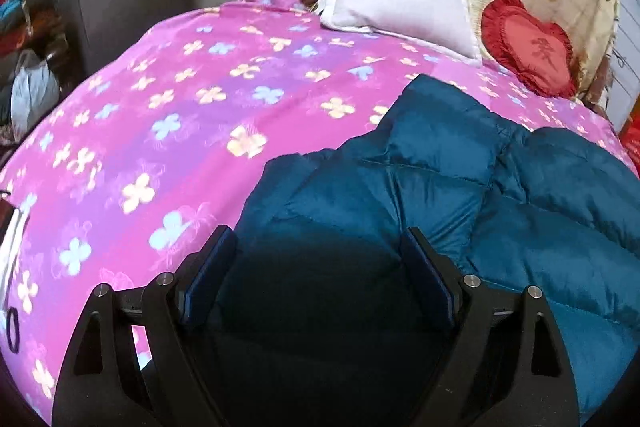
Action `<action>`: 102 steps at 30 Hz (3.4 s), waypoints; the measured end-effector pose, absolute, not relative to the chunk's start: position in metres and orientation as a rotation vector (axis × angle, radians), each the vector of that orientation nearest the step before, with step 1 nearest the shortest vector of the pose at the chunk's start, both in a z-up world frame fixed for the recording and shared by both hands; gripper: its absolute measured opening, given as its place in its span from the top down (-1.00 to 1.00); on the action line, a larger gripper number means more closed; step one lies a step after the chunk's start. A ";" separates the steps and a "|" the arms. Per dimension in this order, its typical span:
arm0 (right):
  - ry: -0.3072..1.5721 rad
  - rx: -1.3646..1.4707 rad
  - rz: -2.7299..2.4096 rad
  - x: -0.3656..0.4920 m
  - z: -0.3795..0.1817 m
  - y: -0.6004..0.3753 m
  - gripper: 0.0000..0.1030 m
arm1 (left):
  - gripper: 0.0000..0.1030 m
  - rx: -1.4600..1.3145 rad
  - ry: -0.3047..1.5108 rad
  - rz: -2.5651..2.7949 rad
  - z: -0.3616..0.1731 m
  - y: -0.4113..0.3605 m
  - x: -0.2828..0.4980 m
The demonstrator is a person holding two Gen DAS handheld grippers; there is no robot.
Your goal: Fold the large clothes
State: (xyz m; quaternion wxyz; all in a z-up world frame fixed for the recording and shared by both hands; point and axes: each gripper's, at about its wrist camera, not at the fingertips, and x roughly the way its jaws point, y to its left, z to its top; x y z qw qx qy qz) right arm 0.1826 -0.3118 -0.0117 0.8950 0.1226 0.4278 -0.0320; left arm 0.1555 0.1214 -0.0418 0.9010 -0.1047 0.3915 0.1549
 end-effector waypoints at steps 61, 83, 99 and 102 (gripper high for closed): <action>0.819 0.134 0.032 0.123 -0.022 -0.300 -1.00 | -0.78 -0.102 0.764 0.153 -0.043 0.071 0.148; 0.816 0.100 0.061 0.135 -0.019 -0.291 -1.00 | -0.78 -0.161 0.772 0.284 -0.047 0.113 0.140; 0.915 0.158 -0.042 0.131 -0.002 -0.287 -1.00 | -0.82 -0.197 0.864 0.161 -0.028 0.118 0.144; 0.763 0.179 -0.049 0.127 0.033 -0.266 -1.00 | -0.82 -0.249 0.734 0.078 0.004 0.104 0.137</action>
